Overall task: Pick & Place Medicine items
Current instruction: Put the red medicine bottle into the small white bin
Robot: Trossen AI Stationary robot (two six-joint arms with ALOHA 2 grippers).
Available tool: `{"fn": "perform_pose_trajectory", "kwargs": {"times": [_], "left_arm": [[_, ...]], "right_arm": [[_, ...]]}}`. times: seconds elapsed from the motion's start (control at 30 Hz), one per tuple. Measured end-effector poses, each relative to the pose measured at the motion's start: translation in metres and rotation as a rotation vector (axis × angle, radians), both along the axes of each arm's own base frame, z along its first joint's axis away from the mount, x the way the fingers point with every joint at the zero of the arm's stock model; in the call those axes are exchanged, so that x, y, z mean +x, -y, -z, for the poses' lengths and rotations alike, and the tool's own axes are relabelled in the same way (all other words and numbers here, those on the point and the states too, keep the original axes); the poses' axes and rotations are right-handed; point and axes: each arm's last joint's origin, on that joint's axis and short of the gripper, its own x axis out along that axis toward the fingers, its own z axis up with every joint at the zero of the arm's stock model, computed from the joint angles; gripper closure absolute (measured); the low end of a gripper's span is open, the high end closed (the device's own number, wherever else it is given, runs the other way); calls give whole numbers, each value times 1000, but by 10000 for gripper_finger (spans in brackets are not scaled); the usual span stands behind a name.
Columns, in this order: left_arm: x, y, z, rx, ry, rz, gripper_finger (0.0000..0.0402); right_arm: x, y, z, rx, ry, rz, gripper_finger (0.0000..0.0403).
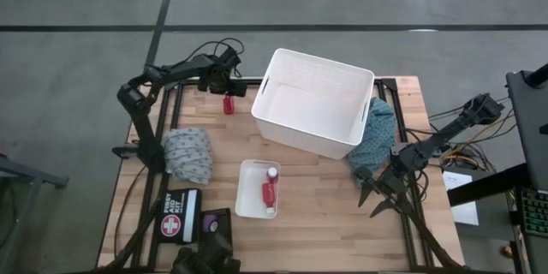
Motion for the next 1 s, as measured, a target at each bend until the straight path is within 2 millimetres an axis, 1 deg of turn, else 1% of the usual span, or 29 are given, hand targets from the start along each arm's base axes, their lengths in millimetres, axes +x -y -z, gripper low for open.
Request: {"fn": "perform_pose_trajectory", "kwargs": {"times": [0.13,0.27,0.4,0.6,0.8,1.0], "left_arm": [[6,13,-17,72,-12,54,262],[13,36,-36,170,-32,101,262],[14,70,-53,279,-23,137,262],[1,127,-72,494,64,174,262],[-21,176,-74,622,257,254,262],[-39,217,-62,750,457,393,262]], "right_arm": [[0,0,0,1,-1,0,197],[0,0,0,1,-1,0,197],[0,0,0,1,0,0,197],[0,0,0,0,0,0,197],[0,0,0,0,1,0,197],[0,0,0,0,-1,0,197]]}}
